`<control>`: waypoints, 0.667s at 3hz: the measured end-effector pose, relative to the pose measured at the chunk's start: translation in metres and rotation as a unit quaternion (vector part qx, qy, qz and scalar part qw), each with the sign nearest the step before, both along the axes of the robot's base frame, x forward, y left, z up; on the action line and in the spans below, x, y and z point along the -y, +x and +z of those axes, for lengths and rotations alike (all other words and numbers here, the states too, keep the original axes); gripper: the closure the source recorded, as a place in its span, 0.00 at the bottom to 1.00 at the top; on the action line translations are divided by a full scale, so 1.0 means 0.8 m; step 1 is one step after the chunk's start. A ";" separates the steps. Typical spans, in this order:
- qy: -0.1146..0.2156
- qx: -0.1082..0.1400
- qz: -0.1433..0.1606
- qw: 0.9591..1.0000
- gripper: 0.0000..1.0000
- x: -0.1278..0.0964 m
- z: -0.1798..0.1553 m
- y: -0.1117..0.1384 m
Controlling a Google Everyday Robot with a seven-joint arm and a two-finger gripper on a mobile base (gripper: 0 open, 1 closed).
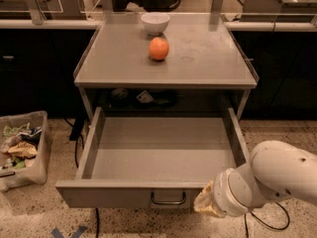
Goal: Close top drawer
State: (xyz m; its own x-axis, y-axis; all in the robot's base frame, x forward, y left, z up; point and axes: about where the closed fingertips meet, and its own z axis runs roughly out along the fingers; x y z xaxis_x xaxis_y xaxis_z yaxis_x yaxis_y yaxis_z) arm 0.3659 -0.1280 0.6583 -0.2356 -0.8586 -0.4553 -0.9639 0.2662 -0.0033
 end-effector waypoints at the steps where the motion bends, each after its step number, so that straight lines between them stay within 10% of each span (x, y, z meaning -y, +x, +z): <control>1: -0.002 0.017 -0.018 1.000 1.00 0.010 -0.011 0.035; 2: -0.002 0.017 -0.018 1.000 1.00 0.010 -0.011 0.035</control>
Offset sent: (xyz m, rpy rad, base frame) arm 0.0283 -0.0084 -0.0085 -0.0040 -0.0336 -0.0354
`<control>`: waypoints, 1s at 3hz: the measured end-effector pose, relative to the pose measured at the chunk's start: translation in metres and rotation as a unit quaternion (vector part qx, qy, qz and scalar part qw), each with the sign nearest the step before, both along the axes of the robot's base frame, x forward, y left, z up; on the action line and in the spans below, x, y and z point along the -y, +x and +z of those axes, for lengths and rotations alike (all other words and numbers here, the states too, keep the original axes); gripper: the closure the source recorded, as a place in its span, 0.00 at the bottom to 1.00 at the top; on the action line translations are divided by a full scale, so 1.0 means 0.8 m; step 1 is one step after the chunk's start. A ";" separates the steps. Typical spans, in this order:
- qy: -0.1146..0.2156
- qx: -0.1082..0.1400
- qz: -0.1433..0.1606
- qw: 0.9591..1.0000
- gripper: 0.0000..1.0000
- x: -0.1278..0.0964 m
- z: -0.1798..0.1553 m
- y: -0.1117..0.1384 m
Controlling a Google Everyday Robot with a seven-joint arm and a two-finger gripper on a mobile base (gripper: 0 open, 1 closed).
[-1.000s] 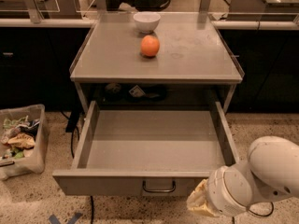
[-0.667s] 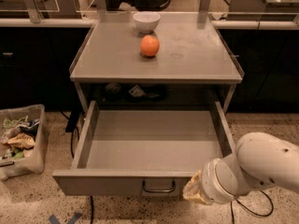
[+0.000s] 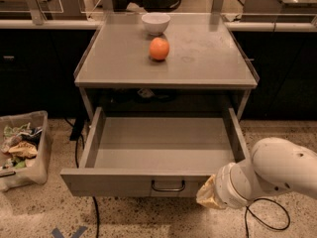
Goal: Close top drawer
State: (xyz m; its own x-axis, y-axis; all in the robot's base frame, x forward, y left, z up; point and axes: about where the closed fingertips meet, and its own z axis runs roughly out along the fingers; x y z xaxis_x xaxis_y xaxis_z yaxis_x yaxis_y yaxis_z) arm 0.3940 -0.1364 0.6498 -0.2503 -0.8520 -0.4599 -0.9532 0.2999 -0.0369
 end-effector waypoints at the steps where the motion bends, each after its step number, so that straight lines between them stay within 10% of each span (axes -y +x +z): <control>1: -0.011 0.010 0.001 1.000 1.00 -0.004 -0.012 0.026; 3: 0.000 0.028 -0.016 0.999 1.00 -0.016 -0.011 0.082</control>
Offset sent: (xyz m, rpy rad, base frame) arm 0.0984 0.0158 -0.0257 -0.0095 -0.0556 -0.0259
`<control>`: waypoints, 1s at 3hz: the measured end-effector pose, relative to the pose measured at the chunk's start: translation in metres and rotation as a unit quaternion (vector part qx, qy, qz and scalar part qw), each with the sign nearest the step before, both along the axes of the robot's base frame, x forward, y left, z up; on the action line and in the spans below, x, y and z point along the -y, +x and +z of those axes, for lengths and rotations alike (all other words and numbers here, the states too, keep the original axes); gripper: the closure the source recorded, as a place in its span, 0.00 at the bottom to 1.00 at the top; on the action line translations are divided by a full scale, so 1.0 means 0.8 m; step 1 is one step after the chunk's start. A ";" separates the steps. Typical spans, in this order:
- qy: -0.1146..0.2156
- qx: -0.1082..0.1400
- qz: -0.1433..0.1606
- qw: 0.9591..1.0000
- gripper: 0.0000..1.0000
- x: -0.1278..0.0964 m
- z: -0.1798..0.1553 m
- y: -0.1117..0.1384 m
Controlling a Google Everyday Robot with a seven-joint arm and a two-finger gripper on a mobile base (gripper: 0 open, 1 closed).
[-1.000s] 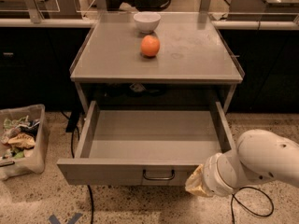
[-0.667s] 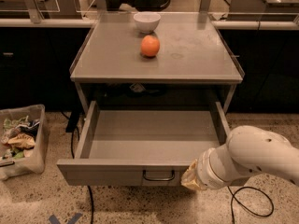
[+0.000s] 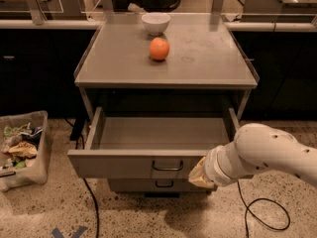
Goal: Close top drawer
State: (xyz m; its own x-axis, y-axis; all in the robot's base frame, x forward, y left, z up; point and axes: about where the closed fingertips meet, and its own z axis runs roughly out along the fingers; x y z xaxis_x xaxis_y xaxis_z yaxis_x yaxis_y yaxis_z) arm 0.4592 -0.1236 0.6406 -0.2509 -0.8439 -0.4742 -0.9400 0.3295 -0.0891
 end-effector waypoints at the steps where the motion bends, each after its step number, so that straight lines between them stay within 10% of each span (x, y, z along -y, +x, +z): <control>1: 0.000 0.000 0.000 1.000 1.00 0.000 0.000 0.000; 3: -0.039 0.027 -0.021 0.999 1.00 0.013 0.002 0.046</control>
Offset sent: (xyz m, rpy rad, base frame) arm 0.0750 -0.0233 0.0015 -0.1691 -0.1087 -0.0833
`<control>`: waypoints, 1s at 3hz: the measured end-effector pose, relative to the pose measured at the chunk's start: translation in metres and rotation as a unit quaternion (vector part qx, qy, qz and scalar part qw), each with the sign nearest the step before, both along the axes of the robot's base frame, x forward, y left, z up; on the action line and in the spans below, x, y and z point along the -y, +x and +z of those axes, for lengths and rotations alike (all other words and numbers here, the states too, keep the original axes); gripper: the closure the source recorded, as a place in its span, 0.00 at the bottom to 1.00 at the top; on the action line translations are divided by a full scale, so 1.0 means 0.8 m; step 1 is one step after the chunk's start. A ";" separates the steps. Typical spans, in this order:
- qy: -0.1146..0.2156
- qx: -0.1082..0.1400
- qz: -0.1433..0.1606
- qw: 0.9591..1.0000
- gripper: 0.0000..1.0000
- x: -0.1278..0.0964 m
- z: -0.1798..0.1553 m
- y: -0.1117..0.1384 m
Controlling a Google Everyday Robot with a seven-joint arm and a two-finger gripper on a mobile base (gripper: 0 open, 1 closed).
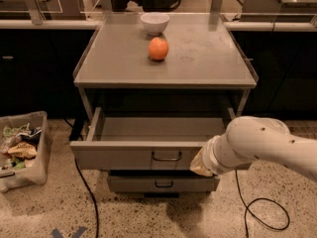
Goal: Close top drawer
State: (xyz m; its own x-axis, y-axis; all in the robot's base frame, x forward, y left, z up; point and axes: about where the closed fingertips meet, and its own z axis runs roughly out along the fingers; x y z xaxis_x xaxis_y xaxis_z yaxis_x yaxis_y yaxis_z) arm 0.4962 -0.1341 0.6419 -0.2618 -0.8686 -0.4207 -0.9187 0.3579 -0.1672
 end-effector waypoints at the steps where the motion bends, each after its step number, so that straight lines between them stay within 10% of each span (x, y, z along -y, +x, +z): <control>1: -0.014 0.018 -0.030 0.999 1.00 0.011 0.006 0.039; 3: -0.017 0.013 -0.057 0.998 1.00 0.017 0.007 0.047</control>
Offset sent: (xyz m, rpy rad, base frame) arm 0.0221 -0.0059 0.0034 -0.0191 -0.0247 -0.0416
